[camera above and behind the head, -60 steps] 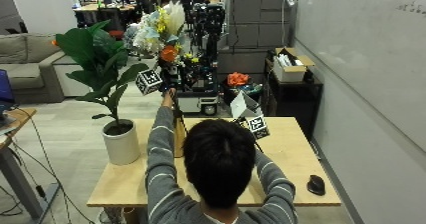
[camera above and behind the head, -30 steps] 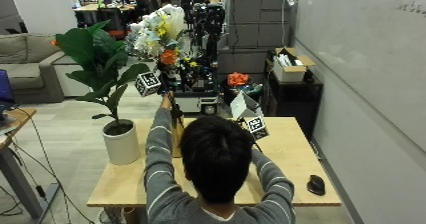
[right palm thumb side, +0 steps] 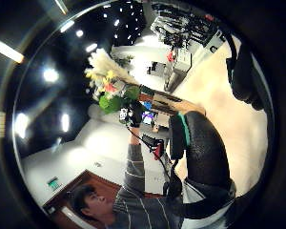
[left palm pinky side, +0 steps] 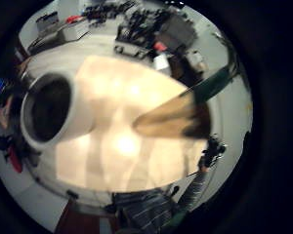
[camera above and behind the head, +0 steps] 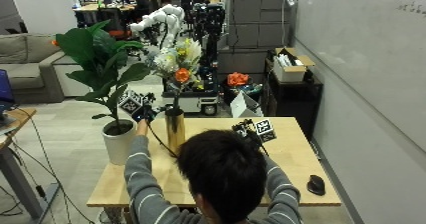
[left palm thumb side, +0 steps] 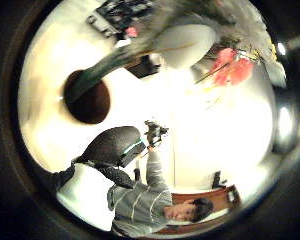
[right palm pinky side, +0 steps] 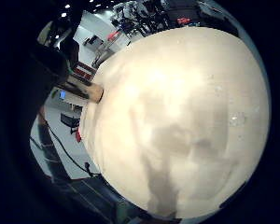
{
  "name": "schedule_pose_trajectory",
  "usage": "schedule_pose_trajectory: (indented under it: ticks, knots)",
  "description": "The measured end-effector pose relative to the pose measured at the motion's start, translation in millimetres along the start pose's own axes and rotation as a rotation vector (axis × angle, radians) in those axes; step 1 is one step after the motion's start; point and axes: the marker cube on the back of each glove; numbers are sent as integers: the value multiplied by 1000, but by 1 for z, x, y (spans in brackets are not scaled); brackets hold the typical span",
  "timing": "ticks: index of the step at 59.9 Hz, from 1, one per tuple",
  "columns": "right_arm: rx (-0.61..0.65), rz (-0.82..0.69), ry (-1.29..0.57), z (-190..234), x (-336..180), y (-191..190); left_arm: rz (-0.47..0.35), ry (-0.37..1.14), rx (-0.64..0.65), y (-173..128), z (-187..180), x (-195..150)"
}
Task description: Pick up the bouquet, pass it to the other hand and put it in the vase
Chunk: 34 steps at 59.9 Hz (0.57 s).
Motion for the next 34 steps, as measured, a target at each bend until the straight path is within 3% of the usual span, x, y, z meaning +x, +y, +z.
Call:
schedule_pose_trajectory:
  ticks: [2,6,11,14,17,19,22,27,29,32,33,34]
  knots:
    - [9,0,4,-4,0,4,-21,18,57,13,-3,-4]
    - [36,81,49,-13,6,10,115,121,80,27,-10,-15]
    - [55,-104,8,-23,-1,17,-23,29,313,32,-26,-43]
    - [73,-77,9,-29,11,17,54,43,405,38,-30,-40]
    - [101,12,72,-39,30,17,27,32,446,36,-30,-44]
    - [103,-34,73,-44,23,24,23,21,481,42,-31,-38]
    - [107,-98,64,-49,19,27,88,35,519,48,-29,-20]
    - [140,-5,123,-56,47,20,176,11,485,39,-6,-2]
    - [140,0,122,-56,55,16,269,63,453,31,8,10]
    - [117,-7,63,-52,47,24,651,262,504,6,22,43]
    - [106,1,35,-50,44,27,757,313,538,-2,23,51]
    - [99,7,16,-48,42,29,812,339,558,-6,23,55]
